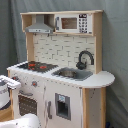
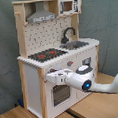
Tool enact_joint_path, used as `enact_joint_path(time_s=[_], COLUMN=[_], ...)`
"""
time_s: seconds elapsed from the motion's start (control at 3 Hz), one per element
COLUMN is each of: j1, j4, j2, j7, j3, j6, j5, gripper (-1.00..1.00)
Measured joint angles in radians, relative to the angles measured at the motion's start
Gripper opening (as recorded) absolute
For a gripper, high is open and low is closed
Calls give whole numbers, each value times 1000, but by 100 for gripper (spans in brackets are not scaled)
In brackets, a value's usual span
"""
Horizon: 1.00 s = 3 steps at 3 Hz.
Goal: Play with the kitchen
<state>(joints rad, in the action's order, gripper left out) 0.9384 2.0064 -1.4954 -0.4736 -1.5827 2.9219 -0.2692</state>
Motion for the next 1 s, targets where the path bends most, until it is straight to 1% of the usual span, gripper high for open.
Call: enact_joint_path(time_s=[0.33,0.67,1.0], j1=[0,0,0], j4=[1,1,0], j2=[0,0,0], j7=[-100,-170,-170], j3=[0,-1,-1], j6=[0,1,2], j5=[0,0,0], gripper=[-100,-100,100])
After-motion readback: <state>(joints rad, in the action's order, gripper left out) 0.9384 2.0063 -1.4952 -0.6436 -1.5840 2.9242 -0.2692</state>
